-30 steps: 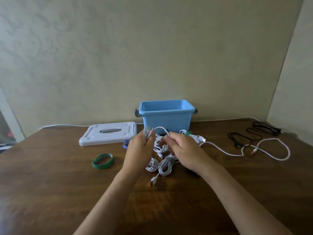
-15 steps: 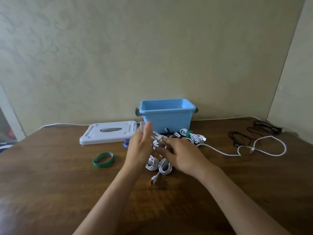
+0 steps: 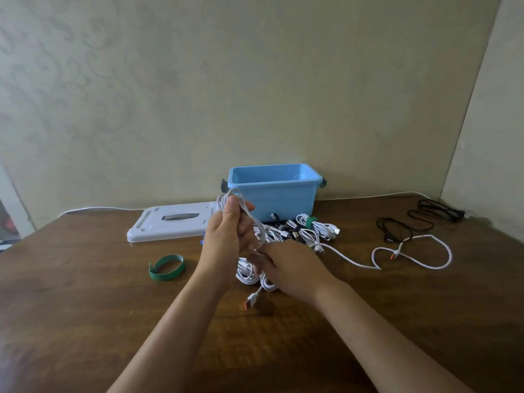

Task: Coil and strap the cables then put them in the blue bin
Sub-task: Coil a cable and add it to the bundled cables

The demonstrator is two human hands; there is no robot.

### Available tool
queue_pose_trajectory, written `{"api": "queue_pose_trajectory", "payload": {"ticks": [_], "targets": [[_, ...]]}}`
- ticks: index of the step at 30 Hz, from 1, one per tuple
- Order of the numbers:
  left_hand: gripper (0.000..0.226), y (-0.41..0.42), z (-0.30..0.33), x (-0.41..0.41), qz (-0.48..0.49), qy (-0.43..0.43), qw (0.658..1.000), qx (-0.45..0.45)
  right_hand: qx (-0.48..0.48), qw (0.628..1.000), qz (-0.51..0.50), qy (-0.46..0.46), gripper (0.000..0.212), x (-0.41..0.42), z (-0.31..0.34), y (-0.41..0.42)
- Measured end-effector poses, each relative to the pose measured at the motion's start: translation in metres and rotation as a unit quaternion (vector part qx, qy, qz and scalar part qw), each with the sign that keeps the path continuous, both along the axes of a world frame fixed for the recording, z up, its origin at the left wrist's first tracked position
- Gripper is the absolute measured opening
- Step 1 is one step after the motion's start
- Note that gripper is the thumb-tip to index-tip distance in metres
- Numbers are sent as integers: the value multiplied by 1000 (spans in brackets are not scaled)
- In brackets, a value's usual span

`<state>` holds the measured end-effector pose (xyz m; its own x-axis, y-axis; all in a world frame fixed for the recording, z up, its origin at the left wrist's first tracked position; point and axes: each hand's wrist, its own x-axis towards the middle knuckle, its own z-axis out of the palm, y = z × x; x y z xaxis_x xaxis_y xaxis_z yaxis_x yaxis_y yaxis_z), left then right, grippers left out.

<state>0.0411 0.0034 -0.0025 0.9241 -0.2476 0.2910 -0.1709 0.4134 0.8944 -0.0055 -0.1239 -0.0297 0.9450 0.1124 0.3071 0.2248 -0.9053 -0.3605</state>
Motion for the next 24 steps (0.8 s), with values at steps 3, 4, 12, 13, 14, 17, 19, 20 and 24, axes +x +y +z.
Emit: {"api": "queue_pose_trajectory", "payload": {"ticks": [3,4,12,13,14,17,19,20,24], "targets": [[44,9,4,5,-24,15,999,-18,-14,998,-56,-33,33,3,4,-19],[42,13,6,6,-27,11,999,-13,-7,995,-86,-47,34,5,5,-27],[42,0,-5,-5,26,-196,915,351,207,956,-167,-126,32,3,12,-46],[40,-4,-9,-6,52,-223,897,378,224,953,-162,-122,29,4,12,-43],[37,-6,-11,-6,67,-235,890,385,239,951,-154,-120,26,4,12,-40],[31,-10,-15,-7,70,-254,887,378,290,941,-134,-113,17,4,13,-35],[28,-12,-19,-8,54,-273,878,389,313,935,-126,-109,12,3,13,-32],[27,-13,-21,-8,47,-282,870,401,328,931,-121,-105,9,4,13,-32],[30,-15,-24,-6,38,-306,840,447,380,914,-111,-86,6,3,13,-33]]}}
